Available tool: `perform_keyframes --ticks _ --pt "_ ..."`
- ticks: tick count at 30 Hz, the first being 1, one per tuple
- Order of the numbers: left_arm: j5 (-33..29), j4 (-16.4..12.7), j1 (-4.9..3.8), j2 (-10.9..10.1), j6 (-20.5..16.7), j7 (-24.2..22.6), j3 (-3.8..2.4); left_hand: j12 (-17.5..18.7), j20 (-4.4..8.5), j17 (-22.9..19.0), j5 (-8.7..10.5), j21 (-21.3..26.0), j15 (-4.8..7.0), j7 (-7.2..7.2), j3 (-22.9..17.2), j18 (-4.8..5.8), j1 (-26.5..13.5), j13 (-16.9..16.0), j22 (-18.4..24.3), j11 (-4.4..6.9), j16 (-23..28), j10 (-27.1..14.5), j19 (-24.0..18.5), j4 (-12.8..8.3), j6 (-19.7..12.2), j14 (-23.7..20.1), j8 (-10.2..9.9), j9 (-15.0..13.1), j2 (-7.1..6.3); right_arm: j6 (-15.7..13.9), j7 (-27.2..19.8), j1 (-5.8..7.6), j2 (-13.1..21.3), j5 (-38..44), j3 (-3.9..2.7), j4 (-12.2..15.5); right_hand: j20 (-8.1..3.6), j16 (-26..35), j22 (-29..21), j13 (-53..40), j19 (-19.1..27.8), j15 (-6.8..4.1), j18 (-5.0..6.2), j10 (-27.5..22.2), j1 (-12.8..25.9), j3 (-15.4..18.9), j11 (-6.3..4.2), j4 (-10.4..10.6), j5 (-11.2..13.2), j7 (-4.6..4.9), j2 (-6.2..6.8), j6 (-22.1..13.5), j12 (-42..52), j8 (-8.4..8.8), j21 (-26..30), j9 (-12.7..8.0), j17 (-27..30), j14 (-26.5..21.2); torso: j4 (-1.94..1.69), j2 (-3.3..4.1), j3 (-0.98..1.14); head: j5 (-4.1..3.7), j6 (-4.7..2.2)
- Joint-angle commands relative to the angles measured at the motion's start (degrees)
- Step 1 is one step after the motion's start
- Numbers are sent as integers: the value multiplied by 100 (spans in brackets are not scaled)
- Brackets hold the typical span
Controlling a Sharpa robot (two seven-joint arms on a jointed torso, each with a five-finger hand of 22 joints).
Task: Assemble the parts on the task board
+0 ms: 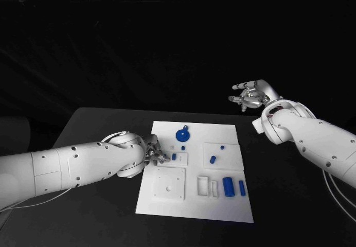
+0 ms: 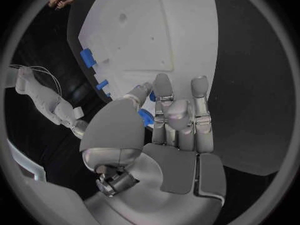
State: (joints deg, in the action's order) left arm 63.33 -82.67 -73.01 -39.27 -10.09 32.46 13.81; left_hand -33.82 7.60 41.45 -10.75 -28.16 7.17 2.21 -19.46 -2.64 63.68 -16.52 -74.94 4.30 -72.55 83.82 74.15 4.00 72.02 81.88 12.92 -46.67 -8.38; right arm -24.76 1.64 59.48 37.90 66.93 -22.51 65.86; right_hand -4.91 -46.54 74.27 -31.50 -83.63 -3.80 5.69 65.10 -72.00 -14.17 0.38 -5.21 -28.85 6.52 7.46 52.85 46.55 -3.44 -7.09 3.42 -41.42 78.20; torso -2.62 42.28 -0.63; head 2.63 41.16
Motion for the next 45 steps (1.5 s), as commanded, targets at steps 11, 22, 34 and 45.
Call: perform_keyframes --ticks 11,22,34,45 --pt "-45 35 10 -16 95 37 2 72 30 -86 86 94 42 1 117 79 59 6 -74 24 80 297 25 218 -21 -10 -31 48 -173 62 -39 -7 8 11 -2 -2 20 13 -9 6 -211 14 41 -55 11 -3 -25 27 -38 52 16 85 21 3 24 2 7 -40 0 0 -3 -13 -2" --pt "-45 -5 10 -94 184 -1 1 203 21 -273 202 191 25 -66 1077 87 208 0 -75 -14 200 291 3 235 -90 -71 -86 118 -201 67 -38 -20 23 9 -2 -4 20 13 -9 6 -211 14 41 -55 11 -3 -25 27 -38 52 16 85 21 3 24 2 7 -40 -6 -1 -3 -17 -7" --pt "-96 -252 -20 -328 269 -17 -8 450 30 -566 681 310 -4 -215 1296 120 183 -24 -74 -87 372 268 -41 250 -433 -205 -155 597 -268 67 -39 -41 35 8 -2 0 21 18 -19 8 -209 16 40 -55 1 10 -24 41 -42 54 23 54 20 5 30 1 10 -42 0 -3 -4 -21 -31" --pt "-177 -597 -393 -598 40 -398 -299 1260 -122 -936 311 820 -216 -521 1156 165 784 188 161 -272 975 -404 -394 5 -1161 -788 -150 1879 167 72 -39 -56 29 2 -2 -13 21 18 -19 8 -209 16 40 -55 1 10 -24 41 -42 54 23 54 20 5 30 1 10 -42 8 3 1 -49 -98"
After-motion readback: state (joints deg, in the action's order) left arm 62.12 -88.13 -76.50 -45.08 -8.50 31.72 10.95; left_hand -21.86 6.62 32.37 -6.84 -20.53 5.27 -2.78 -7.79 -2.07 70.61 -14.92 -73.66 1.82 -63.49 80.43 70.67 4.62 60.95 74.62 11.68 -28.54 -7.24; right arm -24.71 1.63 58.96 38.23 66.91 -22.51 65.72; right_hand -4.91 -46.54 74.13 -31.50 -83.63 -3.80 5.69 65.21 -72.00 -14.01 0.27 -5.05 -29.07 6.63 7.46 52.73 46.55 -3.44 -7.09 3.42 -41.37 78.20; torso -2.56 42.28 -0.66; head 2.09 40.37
